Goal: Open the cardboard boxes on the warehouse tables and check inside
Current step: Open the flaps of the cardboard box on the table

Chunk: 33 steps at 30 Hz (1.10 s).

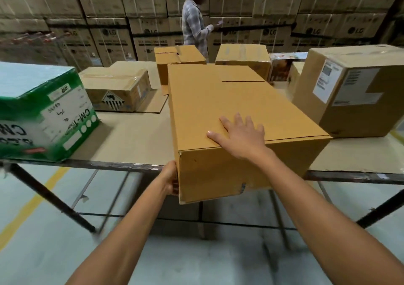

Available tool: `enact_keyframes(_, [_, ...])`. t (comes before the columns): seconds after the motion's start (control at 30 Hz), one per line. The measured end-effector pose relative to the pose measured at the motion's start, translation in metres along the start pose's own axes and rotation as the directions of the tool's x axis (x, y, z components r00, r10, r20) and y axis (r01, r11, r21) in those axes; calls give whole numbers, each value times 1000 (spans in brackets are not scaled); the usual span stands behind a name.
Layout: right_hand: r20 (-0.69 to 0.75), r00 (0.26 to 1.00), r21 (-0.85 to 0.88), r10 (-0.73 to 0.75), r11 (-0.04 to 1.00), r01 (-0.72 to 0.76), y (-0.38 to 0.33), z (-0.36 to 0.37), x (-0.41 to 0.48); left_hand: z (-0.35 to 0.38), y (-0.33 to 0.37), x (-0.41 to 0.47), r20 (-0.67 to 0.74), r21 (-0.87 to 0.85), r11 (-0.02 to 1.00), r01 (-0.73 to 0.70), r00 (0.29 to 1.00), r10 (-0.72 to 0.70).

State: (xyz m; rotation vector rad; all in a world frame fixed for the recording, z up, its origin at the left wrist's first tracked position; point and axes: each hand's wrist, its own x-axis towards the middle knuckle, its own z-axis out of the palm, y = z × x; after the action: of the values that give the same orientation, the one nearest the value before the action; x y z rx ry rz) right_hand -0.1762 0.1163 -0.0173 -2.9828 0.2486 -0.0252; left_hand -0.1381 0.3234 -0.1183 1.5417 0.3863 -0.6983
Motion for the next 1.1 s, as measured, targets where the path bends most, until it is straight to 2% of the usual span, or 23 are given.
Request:
enact_keyframes(0.07, [-18, 1000, -68, -21, 997, 20, -12, 26, -7, 0, -1, -1, -24, -88, 994, -62, 998, 60])
enact_keyframes(0.17, [-68, 998, -97, -13, 995, 7, -15, 40, -6, 1, 23, -5, -109, -206, 941, -269, 962, 251])
enact_keyframes(0.2, [-66, 998, -96, -6, 995, 0, -15, 41, -4, 3, 36, -9, -144, -173, 916, -362, 929, 341])
enact_keyframes(0.23, [-58, 998, -93, 0, 996, -5, -14, 41, -2, 5, 47, -11, -181, -66, 882, -467, 874, 450])
enact_keyframes(0.27, [-48, 999, -85, 6, 996, -10, -14, 41, -1, 9, 56, -14, -203, 145, 811, -567, 785, 586])
enact_keyframes(0.3, [-45, 999, -72, 14, 997, -17, -15, 41, 0, 12, 62, -16, -162, 431, 662, -613, 669, 725])
enact_keyframes(0.33, [-46, 999, -52, 20, 998, -23, -15, 41, 1, 19, 65, -17, -43, 674, 449, -587, 575, 817])
enact_keyframes(0.37, [-46, 999, -23, 27, 999, -28, -15, 41, 1, 29, 65, -14, 116, 810, 232, -539, 534, 837])
enact_keyframes(0.4, [-38, 999, 14, 31, 999, -30, -15, 39, 0, 40, 62, -13, 257, 865, 65, -497, 551, 794])
enact_keyframes(0.43, [-27, 999, 49, 30, 998, -28, -14, 35, 0, 48, 59, -9, 345, 882, -37, -471, 589, 731])
enact_keyframes(0.47, [-22, 999, 82, 23, 996, -21, -11, 32, -1, 56, 57, -8, 391, 880, -86, -466, 610, 689])
enact_keyframes(0.57, [-49, 999, 254, -7, 967, 19, 12, 18, 4, 65, 65, -5, 444, 867, -149, -475, 601, 664])
enact_keyframes(0.63, [-85, 996, 421, -8, 906, 43, 31, 7, 12, 70, 75, -6, 481, 856, -188, -481, 609, 631])
enact_keyframes(0.73, [-131, 991, 594, 18, 802, 64, 53, -7, 29, 86, 87, -9, 545, 815, -184, -550, 619, 565])
enact_keyframes(0.83, [-239, 970, 584, 35, 804, 115, 65, -11, 53, 103, 104, -2, 546, 808, -148, -570, 631, 551])
enact_keyframes(0.9, [-255, 967, 555, 20, 822, 129, 71, -8, 67, 113, 116, 2, 489, 839, -79, -538, 683, 543])
enact_keyframes(0.97, [-243, 970, 519, -14, 843, 142, 75, -4, 81, 124, 130, 5, 433, 880, -76, -469, 724, 537])
enact_keyframes(1.03, [-203, 977, 485, -70, 860, 162, 75, -2, 96, 136, 146, 5, 395, 900, -97, -426, 699, 596])
enact_keyframes(1.1, [-144, 978, 465, -148, 863, 199, 74, -4, 113, 145, 163, 0, 362, 907, -116, -405, 608, 706])
